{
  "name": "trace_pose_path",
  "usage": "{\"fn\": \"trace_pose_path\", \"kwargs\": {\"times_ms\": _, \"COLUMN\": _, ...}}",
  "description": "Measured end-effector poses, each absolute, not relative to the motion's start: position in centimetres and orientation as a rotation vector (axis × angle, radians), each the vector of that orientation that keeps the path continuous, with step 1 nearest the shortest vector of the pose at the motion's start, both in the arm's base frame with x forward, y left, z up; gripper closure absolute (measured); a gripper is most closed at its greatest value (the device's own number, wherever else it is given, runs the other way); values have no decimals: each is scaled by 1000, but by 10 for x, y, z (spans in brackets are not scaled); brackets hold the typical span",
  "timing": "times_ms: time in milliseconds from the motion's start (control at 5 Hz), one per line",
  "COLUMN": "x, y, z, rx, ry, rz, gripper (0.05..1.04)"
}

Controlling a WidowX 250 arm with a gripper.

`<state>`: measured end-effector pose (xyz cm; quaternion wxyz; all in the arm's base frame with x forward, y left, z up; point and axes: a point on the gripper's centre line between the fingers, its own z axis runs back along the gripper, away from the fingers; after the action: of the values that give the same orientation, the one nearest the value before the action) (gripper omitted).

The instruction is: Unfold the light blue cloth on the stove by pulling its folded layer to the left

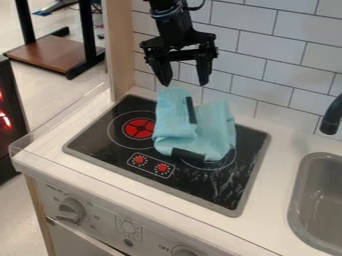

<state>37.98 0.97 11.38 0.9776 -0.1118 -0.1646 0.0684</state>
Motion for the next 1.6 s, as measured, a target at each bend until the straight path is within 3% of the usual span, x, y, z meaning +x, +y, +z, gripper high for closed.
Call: {"fn": "trace_pose_path", "kwargs": {"times_ms": 1600, "x": 378, "y": -18, "z": 39, "rx": -116, "ry": -227, "rz": 82, "gripper": 83}}
